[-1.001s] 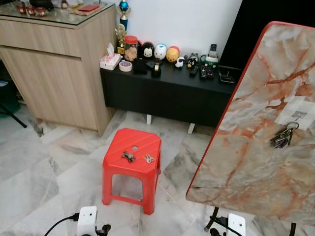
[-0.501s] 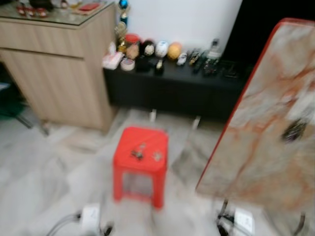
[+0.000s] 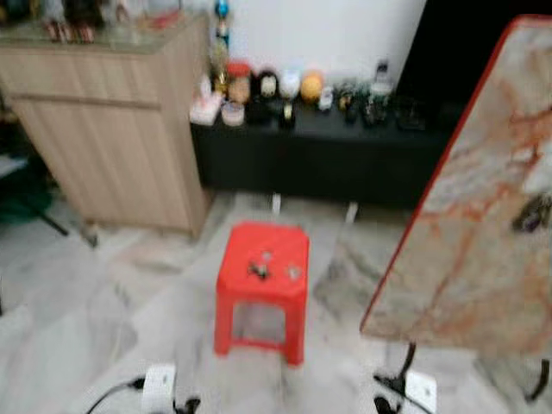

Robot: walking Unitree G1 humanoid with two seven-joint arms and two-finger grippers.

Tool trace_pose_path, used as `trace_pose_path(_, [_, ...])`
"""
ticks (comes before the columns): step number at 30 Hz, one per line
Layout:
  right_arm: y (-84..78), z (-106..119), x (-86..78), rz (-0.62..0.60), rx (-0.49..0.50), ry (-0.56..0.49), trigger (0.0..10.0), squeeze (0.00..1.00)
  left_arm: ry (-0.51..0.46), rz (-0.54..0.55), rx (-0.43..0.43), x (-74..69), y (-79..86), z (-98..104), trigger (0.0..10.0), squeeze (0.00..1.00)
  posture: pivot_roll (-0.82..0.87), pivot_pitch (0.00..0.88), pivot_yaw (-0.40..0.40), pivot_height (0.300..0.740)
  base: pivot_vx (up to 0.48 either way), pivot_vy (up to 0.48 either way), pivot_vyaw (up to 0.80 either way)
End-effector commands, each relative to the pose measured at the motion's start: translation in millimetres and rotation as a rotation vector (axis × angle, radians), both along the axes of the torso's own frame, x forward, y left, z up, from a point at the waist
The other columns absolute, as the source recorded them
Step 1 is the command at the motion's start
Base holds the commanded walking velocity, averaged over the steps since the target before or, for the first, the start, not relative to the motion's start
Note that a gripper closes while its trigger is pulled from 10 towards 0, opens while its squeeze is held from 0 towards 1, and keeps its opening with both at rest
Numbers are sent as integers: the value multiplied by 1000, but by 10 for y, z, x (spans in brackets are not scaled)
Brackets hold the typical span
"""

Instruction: Hang keys on a hook

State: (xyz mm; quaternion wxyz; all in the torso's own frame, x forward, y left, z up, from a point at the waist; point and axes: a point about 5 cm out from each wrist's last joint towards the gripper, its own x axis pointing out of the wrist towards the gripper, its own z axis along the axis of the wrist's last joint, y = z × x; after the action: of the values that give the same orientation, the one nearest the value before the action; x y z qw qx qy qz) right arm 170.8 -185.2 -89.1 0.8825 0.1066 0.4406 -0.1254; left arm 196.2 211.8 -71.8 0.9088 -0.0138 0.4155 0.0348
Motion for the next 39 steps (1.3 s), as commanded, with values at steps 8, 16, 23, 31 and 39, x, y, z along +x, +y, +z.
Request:
trace_pose_path(8, [54, 29, 70, 10, 7, -27, 10000, 0, 41, 2, 10, -112, 44, -52, 10000, 0, 32, 0, -75, 740, 0, 287, 0])
trace_pose_path(16, [41, 16, 39, 7, 6, -18, 10000, 0, 39, 2, 10, -107, 44, -49, 10000, 0, 32, 0, -75, 740, 0, 289, 0])
trace_pose_path(23, [45, 8, 25, 5, 9, -12, 10000, 0, 38, 5, 10, -101, 50, -46, 10000, 0, 35, 0, -74, 740, 0, 291, 0])
trace_pose_path(31, [40, 2, 14, 7, 11, -6, 10000, 0, 37, 3, 12, -103, 53, -45, 10000, 0, 37, 0, -76, 740, 0, 370, 0])
trace_pose_path(39, [27, -5, -5, 11, 10, 1, 10000, 0, 35, 1, 11, -102, 51, -44, 10000, 0, 37, 0, -77, 740, 0, 374, 0])
